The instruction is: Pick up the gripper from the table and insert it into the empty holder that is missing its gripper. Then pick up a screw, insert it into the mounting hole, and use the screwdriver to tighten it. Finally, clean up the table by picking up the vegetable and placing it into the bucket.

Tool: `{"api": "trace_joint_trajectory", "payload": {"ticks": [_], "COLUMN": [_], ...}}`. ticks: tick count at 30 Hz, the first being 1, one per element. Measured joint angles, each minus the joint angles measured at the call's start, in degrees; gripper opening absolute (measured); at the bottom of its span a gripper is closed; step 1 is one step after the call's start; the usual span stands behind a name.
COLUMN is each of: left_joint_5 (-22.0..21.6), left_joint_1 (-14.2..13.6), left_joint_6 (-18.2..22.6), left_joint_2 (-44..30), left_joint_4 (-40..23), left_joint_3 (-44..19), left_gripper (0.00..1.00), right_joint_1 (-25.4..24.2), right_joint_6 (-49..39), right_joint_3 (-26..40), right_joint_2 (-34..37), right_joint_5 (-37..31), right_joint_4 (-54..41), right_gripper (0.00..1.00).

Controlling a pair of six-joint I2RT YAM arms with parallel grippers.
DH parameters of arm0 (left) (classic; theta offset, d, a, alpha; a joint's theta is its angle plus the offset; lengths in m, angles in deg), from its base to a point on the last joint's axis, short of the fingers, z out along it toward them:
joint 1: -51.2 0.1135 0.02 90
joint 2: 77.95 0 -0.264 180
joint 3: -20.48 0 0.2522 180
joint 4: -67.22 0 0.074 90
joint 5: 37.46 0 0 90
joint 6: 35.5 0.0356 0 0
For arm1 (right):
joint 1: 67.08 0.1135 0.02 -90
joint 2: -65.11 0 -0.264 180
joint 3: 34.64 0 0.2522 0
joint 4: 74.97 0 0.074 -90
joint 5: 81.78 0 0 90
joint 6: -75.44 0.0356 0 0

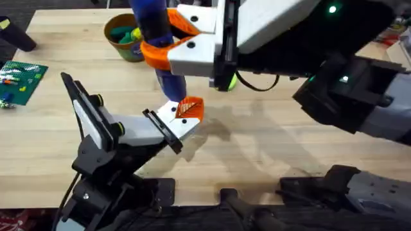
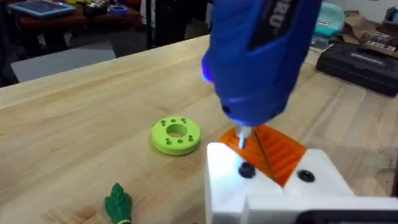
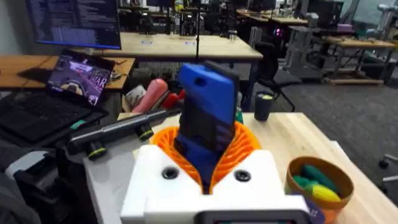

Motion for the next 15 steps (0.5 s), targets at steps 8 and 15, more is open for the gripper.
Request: {"api": "trace_joint_trajectory", "payload": {"ticks": [8,15], "left_joint_5": [0.0,0.0], "left_joint_1": [0.0,0.0], "left_joint_6": [0.0,0.0], "left_joint_2": [0.0,0.0], "left_joint_4": [0.0,0.0], "left_joint_3": [0.0,0.0], "left_gripper": [0.011,0.011], "right_joint_1": [0.0,1.2], "right_joint_6": [-0.3,-0.5], "right_joint_3": [0.3,0.3], "right_joint_2": [0.0,0.0], "right_joint_5": [1.0,1.4], "right_joint_4": [0.7,2.1], "right_gripper": [0.047,0.047]}}
